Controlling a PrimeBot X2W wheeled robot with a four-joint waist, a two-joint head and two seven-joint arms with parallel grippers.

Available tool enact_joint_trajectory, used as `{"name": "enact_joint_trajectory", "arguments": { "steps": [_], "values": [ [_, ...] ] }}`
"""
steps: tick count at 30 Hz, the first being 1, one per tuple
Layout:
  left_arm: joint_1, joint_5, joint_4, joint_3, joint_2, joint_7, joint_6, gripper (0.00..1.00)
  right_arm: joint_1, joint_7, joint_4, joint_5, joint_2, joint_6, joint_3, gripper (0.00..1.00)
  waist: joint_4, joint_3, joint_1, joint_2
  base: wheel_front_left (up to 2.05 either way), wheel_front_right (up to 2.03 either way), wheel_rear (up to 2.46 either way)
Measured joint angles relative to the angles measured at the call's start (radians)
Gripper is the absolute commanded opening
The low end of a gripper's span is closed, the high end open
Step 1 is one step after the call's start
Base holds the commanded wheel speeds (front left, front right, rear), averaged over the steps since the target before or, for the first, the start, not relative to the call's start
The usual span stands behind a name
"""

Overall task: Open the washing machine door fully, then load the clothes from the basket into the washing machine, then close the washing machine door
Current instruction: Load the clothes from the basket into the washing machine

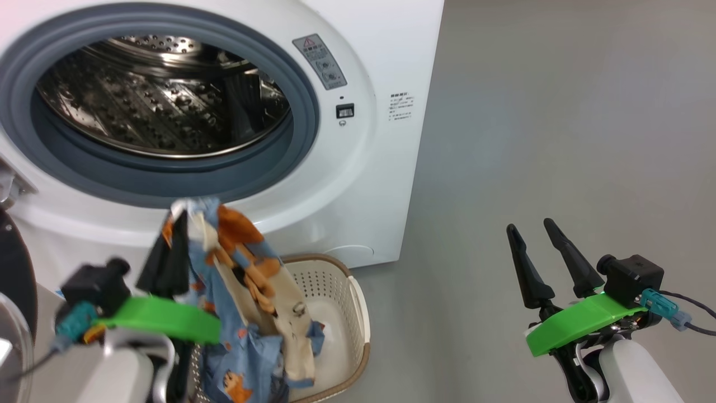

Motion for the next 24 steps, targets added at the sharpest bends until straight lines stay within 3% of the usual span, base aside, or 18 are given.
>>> {"name": "enact_joint_trajectory", "arguments": {
  "steps": [4, 15, 24],
  "values": [
    [-0.077, 0.008, 0.023, 0.007, 0.016, 0.000, -0.001, 0.00, 0.000, 0.000, -0.002, 0.000, -0.001, 0.000, 0.002, 1.00, -0.001, 0.018, 0.0000, 0.0000, 0.00, 0.00, 0.00],
    [-0.365, 0.032, 0.246, 0.030, 0.034, 0.006, -0.018, 0.00, -0.030, 0.000, -0.026, 0.000, 0.004, 0.000, 0.008, 1.00, -0.024, 0.123, 0.0000, 0.0000, 0.00, 0.00, 0.00],
    [-0.592, 0.043, 0.524, 0.043, 0.054, 0.005, -0.037, 0.00, -0.084, 0.000, -0.046, 0.000, 0.025, 0.000, 0.012, 1.00, -0.066, 0.248, 0.0000, 0.0000, 0.00, 0.00, 0.00]
  ]
}}
